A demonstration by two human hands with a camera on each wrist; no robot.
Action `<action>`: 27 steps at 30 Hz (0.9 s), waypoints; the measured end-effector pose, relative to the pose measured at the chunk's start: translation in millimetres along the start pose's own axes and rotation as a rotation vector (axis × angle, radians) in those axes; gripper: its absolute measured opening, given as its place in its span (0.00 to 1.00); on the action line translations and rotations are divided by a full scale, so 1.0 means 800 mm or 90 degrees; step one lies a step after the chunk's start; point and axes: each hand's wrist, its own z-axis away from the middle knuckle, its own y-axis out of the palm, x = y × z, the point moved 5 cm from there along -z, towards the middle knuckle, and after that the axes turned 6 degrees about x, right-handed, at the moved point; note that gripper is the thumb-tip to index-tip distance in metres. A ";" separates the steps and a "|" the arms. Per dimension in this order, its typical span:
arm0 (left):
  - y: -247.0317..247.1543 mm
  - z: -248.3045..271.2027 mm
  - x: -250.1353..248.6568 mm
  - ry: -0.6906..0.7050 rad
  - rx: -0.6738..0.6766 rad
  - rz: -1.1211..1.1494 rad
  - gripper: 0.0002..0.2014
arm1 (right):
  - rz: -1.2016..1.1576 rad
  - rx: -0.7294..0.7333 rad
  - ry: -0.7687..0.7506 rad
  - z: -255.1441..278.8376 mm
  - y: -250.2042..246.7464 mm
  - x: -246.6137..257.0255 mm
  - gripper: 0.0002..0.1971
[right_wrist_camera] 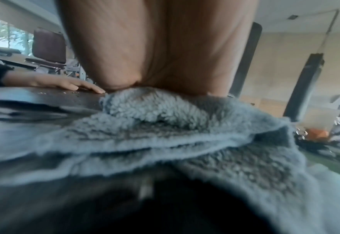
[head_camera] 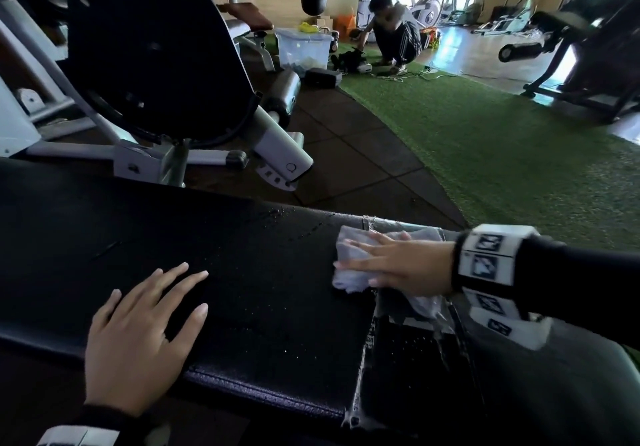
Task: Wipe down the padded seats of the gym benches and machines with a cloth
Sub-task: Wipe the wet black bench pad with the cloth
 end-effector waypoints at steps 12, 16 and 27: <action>-0.001 0.000 -0.003 0.004 -0.016 0.003 0.25 | -0.062 -0.028 0.197 0.007 -0.017 -0.088 0.26; -0.001 0.000 -0.002 0.004 -0.015 -0.007 0.25 | -0.051 -0.034 0.166 -0.030 -0.037 -0.056 0.26; -0.002 0.002 -0.004 0.008 -0.023 -0.005 0.26 | -0.072 -0.042 -0.034 0.052 0.044 0.016 0.25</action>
